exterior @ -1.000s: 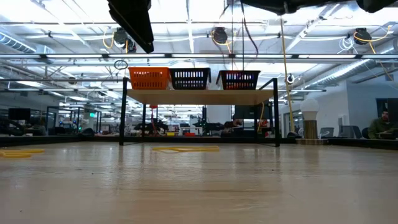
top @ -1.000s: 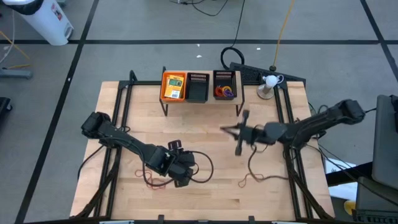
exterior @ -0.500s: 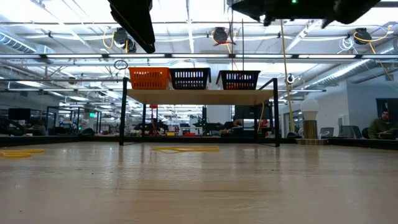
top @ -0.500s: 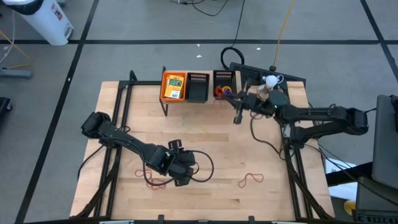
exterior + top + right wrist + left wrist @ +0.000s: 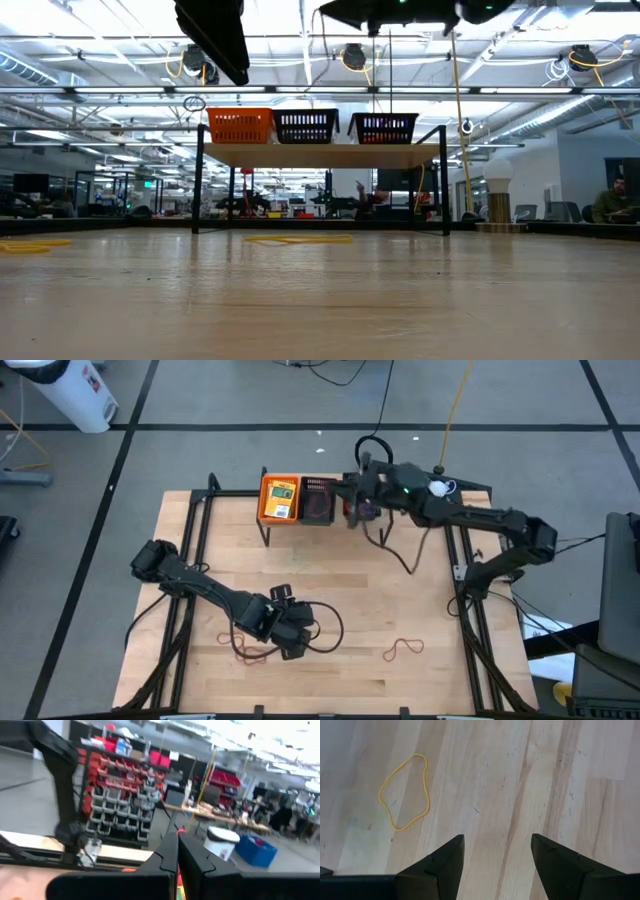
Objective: Pick & Place Office Desk Supplies
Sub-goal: Put the red rubber band into the left black bin on the shelf, then put the yellow rubber band into the left black bin on the shelf
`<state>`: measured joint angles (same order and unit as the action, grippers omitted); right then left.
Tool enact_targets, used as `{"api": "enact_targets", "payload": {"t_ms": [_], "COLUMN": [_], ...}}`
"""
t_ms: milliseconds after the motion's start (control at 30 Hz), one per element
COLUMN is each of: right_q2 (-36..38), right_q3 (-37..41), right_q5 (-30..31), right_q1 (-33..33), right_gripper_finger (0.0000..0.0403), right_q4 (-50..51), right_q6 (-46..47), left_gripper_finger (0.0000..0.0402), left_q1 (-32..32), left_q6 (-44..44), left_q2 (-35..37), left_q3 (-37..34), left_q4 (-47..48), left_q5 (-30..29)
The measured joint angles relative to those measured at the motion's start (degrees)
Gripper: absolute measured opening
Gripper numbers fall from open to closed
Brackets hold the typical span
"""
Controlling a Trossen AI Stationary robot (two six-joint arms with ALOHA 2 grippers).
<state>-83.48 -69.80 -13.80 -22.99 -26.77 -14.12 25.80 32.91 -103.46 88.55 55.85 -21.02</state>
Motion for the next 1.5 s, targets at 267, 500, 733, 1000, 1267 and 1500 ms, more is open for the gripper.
{"api": "enact_targets", "payload": {"t_ms": [267, 500, 733, 1000, 1267, 1500], "right_q2": [-3.92, -3.33, -3.3, -1.42, 3.46, 8.65], "right_q3": [-5.42, -5.45, -5.45, -5.4, -3.73, 13.98], "right_q5": [0.46, 0.2, 0.22, -2.36, -4.52, 18.02], "right_q1": [-3.28, -5.31, -5.46, -4.78, 5.32, 22.7], "right_gripper_finger": [0.0003, 0.0054, 0.0165, 0.0259, 0.0262, 0.0238], "right_q4": [4.75, 6.03, 7.25, 14.57, 44.0, 40.15], "right_q6": [2.94, 2.91, 3.16, 10.33, 4.07, 4.76], "left_gripper_finger": [0.0225, 0.0225, 0.0225, 0.0225, 0.0225, 0.0225], "left_q1": [-0.16, -0.1, -0.1, -0.1, -2.27, -7.62], "left_q6": [0.65, 2.4, 2.11, 1.7, -13.12, -16.27], "left_q2": [0.0, 0.0, 0.0, 0.0, 0.0, 0.09], "left_q3": [0.0, 0.0, 0.0, 0.0, 0.0, -3.6], "left_q4": [0.04, 0.05, 0.05, 0.05, -3.23, -3.56], "left_q5": [0.01, 0.04, 0.07, 0.07, -0.4, -4.68]}}
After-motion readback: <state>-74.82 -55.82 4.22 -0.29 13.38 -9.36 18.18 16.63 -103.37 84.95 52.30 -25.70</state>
